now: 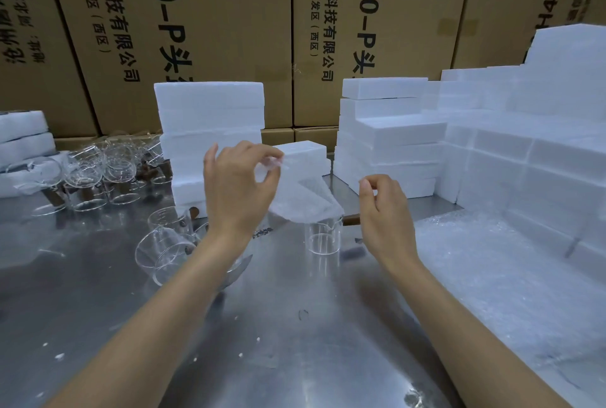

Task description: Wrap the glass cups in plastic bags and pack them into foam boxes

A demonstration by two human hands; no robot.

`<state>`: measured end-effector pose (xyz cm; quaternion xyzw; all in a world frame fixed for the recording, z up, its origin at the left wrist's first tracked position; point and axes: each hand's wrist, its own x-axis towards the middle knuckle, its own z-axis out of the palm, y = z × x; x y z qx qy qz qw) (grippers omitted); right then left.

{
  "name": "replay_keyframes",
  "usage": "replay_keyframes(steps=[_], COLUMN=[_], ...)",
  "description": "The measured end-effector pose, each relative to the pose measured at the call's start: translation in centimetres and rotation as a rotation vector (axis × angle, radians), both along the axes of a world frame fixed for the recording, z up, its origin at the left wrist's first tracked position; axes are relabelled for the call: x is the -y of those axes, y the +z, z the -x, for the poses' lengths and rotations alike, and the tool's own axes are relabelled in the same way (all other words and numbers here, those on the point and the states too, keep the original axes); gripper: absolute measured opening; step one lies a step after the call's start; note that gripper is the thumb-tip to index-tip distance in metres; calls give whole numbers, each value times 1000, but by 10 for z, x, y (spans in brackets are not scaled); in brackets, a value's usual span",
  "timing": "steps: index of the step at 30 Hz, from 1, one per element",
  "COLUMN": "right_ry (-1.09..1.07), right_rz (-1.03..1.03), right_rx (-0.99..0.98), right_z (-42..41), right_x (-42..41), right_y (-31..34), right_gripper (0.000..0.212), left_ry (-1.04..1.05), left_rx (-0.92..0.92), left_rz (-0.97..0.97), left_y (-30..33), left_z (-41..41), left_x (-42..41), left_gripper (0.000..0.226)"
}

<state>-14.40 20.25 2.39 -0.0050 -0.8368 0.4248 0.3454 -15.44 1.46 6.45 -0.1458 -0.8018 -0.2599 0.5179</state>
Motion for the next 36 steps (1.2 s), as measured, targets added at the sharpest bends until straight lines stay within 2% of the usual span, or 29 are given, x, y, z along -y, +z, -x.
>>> replay_keyframes(steps=[3, 5, 9, 12, 15, 17, 21, 24, 27, 30, 32, 36], right_ry=[-6, 41, 76, 148, 188, 225, 236, 123, 10, -76, -113, -121], right_rz=[-113, -132, -116, -104, -172, -87, 329, 540, 750, 888, 953, 1004], right_rx=[274, 370, 472, 549, 562, 540, 412, 263, 103, -19, -90, -160], right_z=[6, 8, 13, 14, 12, 12, 13, 12, 10, 7, 4, 0], right_x=[-5, -4, -5, -5, -2, -2, -3, -9, -19, -27, -29, -29], right_y=[-10, -16, -17, -18, -16, -15, -10, -3, 3, 9, 13, 17], right_gripper=[43, 49, 45, 38, 46, 44, 39, 35, 37, 35, 31, 28], left_ry=[31, 116, 215, 171, 136, 113, -6, -80, -86, -53, -71, -150], left_rx=[37, 62, 228, 417, 437, 378, 286, 455, 628, 695, 715, 775], left_rz=[-65, -37, 67, 182, 322, 401, 472, 474, 516, 665, 712, 589], left_y=[7, 9, 12, 15, 13, 10, 8, 2, -14, -35, -48, -62], left_z=[2, 4, 8, 10, 9, 7, 5, 2, 0, -1, 0, 2], left_x=[10, 16, 23, 25, 20, 16, 11, 3, -11, -28, -36, -38], left_gripper=[10, 19, 28, 21, 11, 11, 13, 15, 28, 40, 37, 39])
